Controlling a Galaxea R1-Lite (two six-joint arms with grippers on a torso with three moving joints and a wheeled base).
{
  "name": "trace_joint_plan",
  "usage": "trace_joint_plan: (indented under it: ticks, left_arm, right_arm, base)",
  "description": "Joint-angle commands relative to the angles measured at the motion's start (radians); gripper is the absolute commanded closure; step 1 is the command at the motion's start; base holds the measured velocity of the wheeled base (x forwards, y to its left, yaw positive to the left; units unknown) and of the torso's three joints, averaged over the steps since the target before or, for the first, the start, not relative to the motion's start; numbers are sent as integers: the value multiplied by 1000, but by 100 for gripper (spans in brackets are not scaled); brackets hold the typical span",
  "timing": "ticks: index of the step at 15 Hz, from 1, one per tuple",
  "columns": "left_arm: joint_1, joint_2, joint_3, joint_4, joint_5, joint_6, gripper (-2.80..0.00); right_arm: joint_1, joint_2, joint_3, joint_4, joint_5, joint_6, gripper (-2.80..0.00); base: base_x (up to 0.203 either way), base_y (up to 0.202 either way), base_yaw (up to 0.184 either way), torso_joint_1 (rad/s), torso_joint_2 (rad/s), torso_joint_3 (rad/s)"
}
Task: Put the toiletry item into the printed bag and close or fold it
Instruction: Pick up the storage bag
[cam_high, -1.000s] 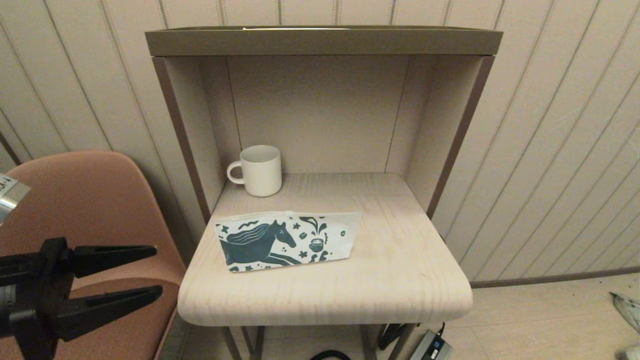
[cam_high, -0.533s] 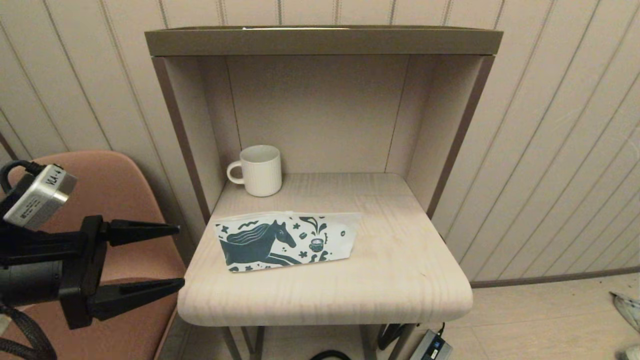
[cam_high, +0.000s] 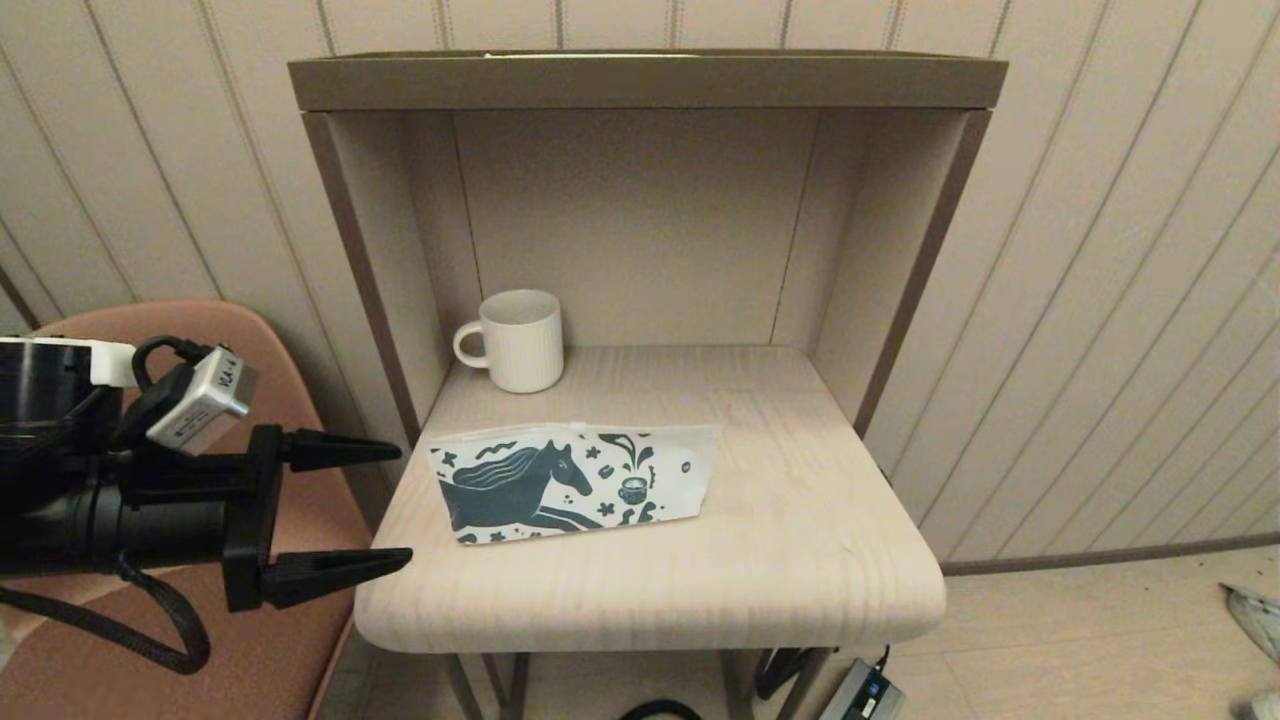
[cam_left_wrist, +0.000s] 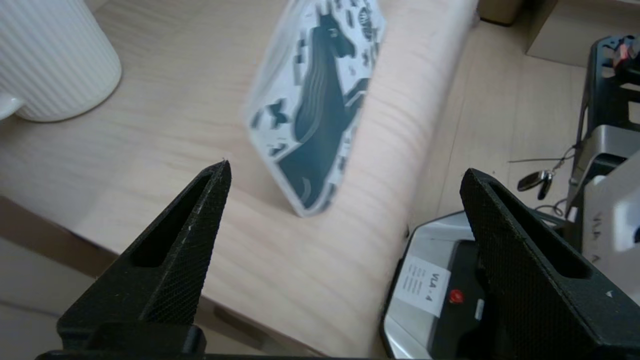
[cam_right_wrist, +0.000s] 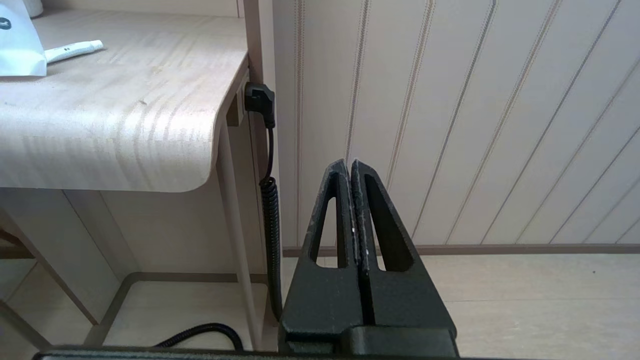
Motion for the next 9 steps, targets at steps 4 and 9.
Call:
trace_joint_plan:
  ticks: [4, 9]
  left_arm:
    - [0, 121, -105, 7, -14, -3, -280]
    - [-46, 136, -150, 48, -13, -7, -280]
  right_arm:
    - [-1, 0, 0, -1, 0, 2, 0]
    - [-1, 1, 0, -1, -1, 4, 0]
  base:
    - [0, 0, 0, 0, 0, 0]
    - [0, 0, 0, 0, 0, 0]
